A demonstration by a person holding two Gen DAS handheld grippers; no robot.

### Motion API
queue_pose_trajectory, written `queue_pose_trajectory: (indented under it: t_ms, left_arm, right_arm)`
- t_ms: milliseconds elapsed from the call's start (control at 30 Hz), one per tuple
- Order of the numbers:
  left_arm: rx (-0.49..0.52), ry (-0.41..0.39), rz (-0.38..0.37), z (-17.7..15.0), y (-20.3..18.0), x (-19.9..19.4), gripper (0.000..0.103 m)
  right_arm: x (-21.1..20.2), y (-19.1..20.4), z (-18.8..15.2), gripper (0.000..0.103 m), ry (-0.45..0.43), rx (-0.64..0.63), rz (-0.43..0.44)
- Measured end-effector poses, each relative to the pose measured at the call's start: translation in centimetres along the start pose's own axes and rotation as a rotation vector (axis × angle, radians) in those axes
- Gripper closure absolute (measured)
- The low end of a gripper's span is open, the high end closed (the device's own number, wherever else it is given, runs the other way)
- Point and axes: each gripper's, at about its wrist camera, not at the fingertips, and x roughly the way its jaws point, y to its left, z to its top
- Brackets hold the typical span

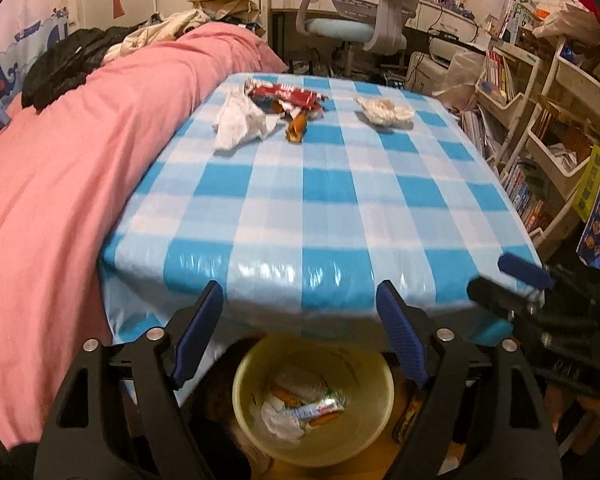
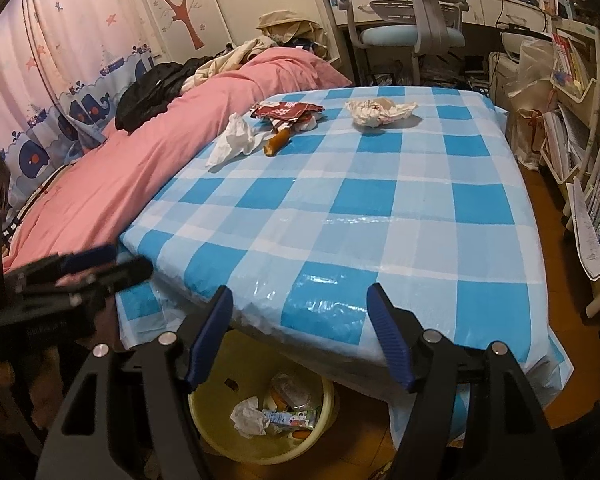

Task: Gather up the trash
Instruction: 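Raise both grippers from the bin back over the table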

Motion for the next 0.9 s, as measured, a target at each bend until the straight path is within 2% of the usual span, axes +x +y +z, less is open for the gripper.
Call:
queue_pose_trajectory:
  t_ms: [333, 900]
  left_arm:
    - [0.012, -0.045, 0.04, 4.5, 1.3, 1.6, 0.024]
    - [0.039, -0.053, 0.045, 8.1, 1.3, 4.3, 0.024]
  right_arm:
    - [1.3, 0.2, 0.3, 0.036, 0.014, -0.026, -0.018]
    - [2.8, 0.3, 0.9, 0.035, 0.021, -0.026, -0.007]
